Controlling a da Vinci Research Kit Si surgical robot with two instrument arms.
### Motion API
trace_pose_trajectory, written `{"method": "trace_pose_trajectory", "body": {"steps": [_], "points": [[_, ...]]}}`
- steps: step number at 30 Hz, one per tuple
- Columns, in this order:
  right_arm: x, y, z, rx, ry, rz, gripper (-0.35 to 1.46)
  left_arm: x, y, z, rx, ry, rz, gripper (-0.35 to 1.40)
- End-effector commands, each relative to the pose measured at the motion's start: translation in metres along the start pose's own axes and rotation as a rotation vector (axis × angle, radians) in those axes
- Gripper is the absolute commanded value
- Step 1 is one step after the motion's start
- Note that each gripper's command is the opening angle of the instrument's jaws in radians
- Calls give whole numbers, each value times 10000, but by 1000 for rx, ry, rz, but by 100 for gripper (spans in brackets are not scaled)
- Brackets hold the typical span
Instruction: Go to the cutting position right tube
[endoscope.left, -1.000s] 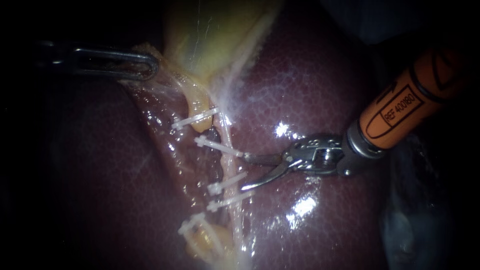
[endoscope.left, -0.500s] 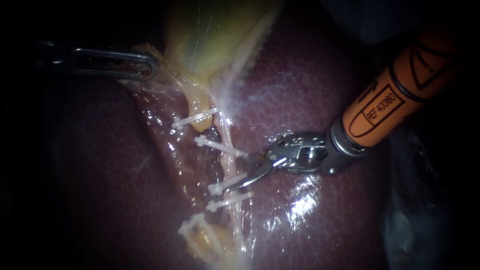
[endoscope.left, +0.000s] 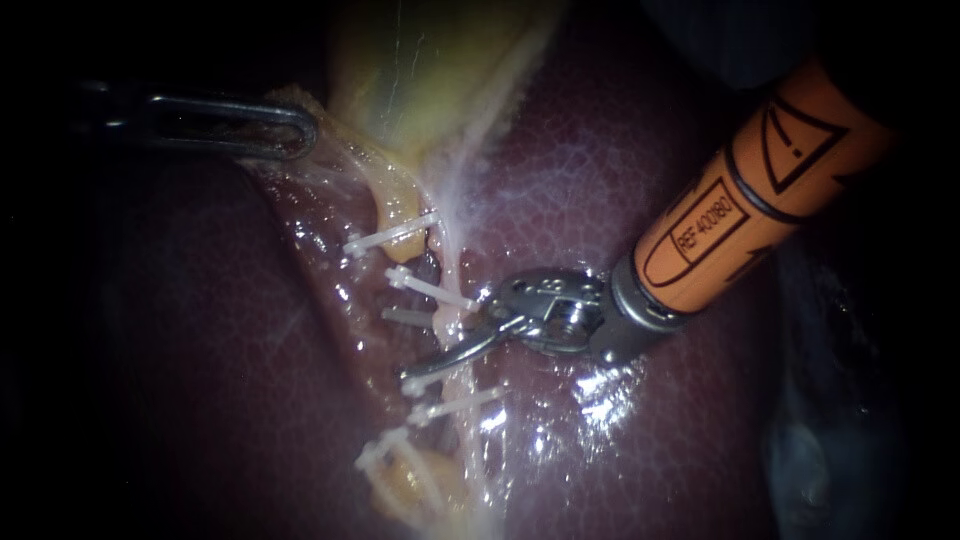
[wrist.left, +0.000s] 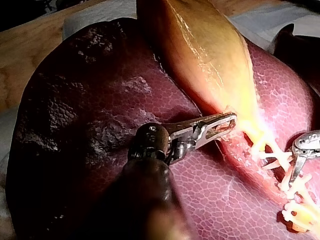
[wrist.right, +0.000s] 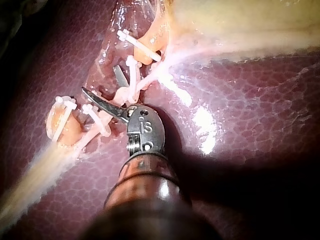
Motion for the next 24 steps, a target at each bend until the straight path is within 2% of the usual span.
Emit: {"method": "trace_pose_trajectory", "body": {"steps": [1,9,15,18,24], "points": [[0,0,1,5,7,7,123,0,0,0,0,0,0,-35],[3,2,5,48,84,49,123,0,0,0,0,0,0,-35],[12,-2,7,141,178,100,123,0,0,1,0,0,0,-35],[23,-12,6,171,200,107,122,0,0,1,0,0,0,-35],[48,-39,5,189,210,118,118,0,1,0,0,0,0,-35]]}}
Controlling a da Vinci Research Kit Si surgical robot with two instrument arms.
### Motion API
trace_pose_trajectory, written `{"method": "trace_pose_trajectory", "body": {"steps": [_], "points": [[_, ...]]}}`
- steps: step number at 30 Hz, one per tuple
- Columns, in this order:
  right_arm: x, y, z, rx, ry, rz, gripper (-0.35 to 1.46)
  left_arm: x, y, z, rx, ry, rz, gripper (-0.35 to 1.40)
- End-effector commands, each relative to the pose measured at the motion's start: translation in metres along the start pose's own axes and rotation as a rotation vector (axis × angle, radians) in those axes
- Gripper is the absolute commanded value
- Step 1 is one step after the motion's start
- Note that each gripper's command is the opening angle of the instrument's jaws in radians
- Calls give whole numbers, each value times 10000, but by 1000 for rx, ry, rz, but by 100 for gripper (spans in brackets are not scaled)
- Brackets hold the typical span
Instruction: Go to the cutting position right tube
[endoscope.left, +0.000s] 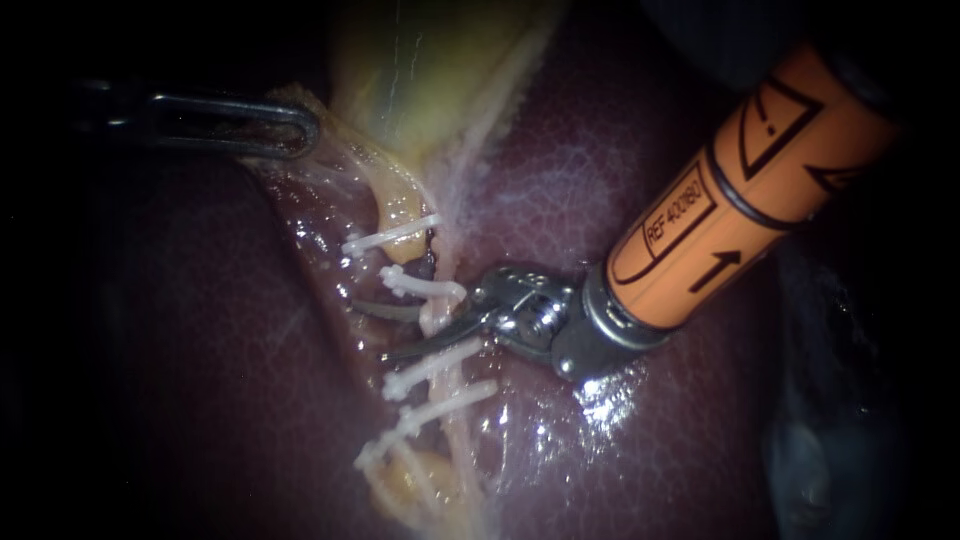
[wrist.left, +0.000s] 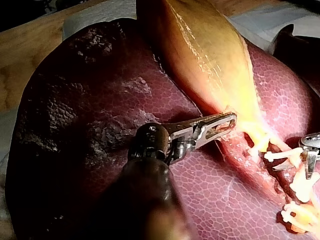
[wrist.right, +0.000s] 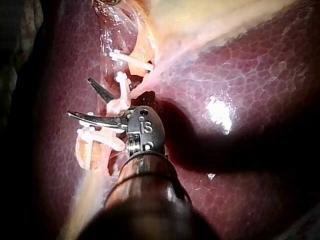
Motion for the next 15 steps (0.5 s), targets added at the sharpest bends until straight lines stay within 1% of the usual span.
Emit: {"method": "trace_pose_trajectory", "body": {"steps": [1,4,8,11,15], "points": [[3,-4,2,2,1,2,118,0,0,0,1,0,0,-35],[11,-13,5,8,8,7,118,0,1,-1,1,0,0,-35],[18,-21,7,14,15,11,117,0,1,-1,1,0,0,-35],[19,-23,7,18,20,11,117,0,1,-1,1,0,0,-35],[19,-21,7,18,20,11,117,1,1,-2,1,0,0,-35]]}}
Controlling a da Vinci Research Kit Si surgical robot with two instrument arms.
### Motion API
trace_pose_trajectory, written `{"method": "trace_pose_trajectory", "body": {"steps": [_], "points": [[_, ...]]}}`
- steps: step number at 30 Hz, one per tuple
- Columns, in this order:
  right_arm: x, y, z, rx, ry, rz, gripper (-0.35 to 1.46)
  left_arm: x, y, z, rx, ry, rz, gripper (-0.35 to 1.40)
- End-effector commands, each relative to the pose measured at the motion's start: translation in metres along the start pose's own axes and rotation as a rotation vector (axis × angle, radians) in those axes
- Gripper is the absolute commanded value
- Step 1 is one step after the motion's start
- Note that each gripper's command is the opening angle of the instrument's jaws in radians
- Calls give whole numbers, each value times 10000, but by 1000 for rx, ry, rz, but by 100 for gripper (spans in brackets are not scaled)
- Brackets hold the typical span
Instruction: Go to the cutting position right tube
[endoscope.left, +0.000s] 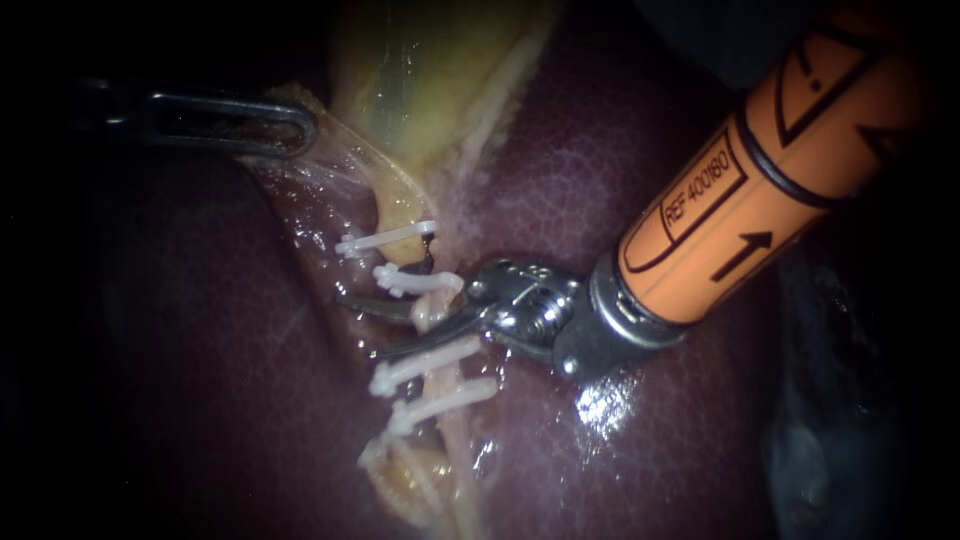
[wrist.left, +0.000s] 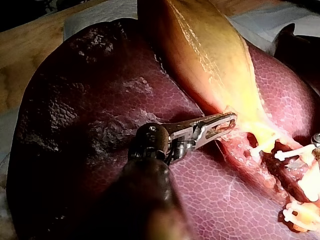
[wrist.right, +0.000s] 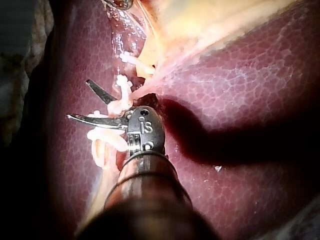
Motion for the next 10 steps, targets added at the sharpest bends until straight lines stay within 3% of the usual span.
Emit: {"method": "trace_pose_trajectory", "body": {"steps": [1,10], "points": [[-1,1,-1,0,-1,-1,117,0,0,0,1,0,0,-35],[-1,1,-1,0,-2,-1,117,-1,0,0,1,0,0,-35]]}}
